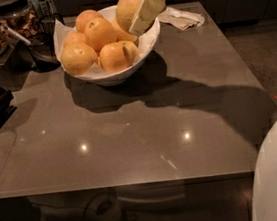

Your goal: Pick orange from white bowl

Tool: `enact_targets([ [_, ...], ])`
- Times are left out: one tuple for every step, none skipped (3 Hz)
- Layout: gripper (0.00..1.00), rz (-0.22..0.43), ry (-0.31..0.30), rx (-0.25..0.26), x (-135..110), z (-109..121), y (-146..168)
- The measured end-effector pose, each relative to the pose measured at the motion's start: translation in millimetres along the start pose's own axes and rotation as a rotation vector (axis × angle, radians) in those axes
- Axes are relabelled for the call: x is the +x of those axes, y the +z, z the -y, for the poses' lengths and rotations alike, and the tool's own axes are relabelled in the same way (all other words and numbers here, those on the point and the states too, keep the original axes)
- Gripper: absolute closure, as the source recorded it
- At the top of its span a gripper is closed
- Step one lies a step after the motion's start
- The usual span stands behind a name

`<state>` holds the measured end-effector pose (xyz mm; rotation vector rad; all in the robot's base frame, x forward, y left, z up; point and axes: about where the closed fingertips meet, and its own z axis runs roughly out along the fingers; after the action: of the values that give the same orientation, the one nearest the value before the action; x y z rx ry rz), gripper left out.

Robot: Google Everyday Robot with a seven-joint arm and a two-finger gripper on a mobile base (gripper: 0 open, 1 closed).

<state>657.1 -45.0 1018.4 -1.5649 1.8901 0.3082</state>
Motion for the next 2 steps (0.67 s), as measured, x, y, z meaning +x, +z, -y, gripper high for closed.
enact_targets([
  [1.0,0.009,0.029,-0.004,3,-20,-7],
  [1.0,0.015,0.093,-0.002,13,-57,-18],
])
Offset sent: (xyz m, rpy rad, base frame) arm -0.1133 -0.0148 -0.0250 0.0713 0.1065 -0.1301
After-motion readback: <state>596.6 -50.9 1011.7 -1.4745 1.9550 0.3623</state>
